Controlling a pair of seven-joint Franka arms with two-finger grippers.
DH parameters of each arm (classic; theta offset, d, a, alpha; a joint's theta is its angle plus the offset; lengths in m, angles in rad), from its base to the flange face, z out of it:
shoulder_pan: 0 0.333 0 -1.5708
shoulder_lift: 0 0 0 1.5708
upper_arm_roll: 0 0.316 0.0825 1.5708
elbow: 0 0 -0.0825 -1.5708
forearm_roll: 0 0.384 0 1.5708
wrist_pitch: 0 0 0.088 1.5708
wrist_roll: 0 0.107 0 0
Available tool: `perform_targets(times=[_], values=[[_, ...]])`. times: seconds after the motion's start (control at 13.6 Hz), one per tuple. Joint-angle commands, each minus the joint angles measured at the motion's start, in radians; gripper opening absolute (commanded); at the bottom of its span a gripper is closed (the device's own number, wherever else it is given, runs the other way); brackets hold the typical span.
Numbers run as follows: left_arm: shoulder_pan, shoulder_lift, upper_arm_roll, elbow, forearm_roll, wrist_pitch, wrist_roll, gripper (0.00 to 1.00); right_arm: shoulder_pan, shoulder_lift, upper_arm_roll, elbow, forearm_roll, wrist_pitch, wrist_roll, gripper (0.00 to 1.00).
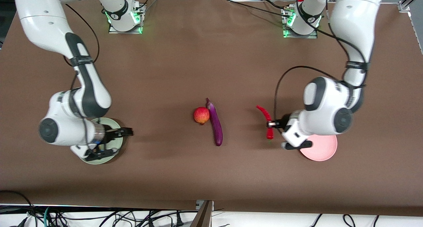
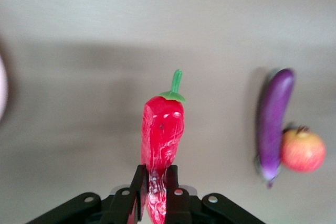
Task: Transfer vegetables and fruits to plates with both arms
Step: 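Release the peach on the green plate while the left gripper releases the chili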
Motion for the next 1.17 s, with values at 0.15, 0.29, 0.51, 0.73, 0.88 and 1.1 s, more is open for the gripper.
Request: perform_targets(times=[0.15,0.29,0.51,0.73,0.88,1.1], values=[[0.167,0.041,0.0,-0.018,0.052,-0.023,0.351,0.0,0.186,-0.002,0.006,0.0,0.017,0.043,0.332,1.0],[0.198,0.079,0.001,0.012,0.054,0.011,0.421,0.0,0.276,0.011,0.004,-0.001,0.008,0.109,0.446,1.0],[0.198,0.115,0.012,0.012,0.127,0.085,0.458,0.0,0.338,0.032,0.003,-0.001,0.009,0.195,0.54,1.0],[0.207,0.141,0.017,0.014,0.139,0.132,0.469,0.0,0.404,0.054,-0.002,-0.004,-0.001,0.253,0.609,1.0],[0.209,0.153,0.028,0.012,0.138,0.137,0.528,0.45,0.407,0.064,-0.002,-0.013,-0.009,0.256,0.609,1.0],[0.264,0.164,0.017,0.011,0.052,0.137,0.536,1.0,0.422,0.067,-0.002,-0.036,-0.037,0.258,0.61,1.0]])
